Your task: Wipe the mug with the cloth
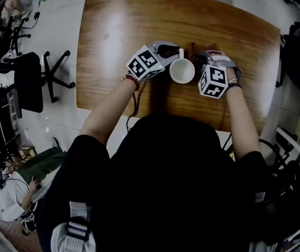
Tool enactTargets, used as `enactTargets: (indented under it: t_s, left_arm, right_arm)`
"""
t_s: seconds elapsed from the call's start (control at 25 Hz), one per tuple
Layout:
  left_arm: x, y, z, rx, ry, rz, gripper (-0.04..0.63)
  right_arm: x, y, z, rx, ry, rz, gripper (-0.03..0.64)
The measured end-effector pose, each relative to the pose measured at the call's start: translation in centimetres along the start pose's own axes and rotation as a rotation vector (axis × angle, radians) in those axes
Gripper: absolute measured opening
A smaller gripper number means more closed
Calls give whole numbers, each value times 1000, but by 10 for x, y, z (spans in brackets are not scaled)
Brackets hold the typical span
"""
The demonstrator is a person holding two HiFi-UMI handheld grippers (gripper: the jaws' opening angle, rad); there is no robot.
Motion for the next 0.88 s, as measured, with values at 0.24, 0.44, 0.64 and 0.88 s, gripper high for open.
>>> enactTargets:
  t_s: [0.24,0.44,0.64,0.88]
  left_arm:
    - [19,-4,10,44,9,-67,108]
    - [39,-12,21,101,-25,-126,106]
    - [68,-12,40,245,-87,-254,104]
    - [103,-26,38,360,-223,-372,86]
  right_arm:
    - [12,7,24,-147,13,10,81]
    - [28,38,48,-172,76,0,80]
    - [45,63,47,-385,37,48,80]
    - [48,79,43,-563,-36,145,88]
Point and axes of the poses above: the fingertips, and each gripper's own axes: x backward along the fingers, y to its left, z out of its underside, the point moved 3 cm from there along x, backward along the fingers, and after that the axes turned 1 degree about -z, right-handed, at the moved point
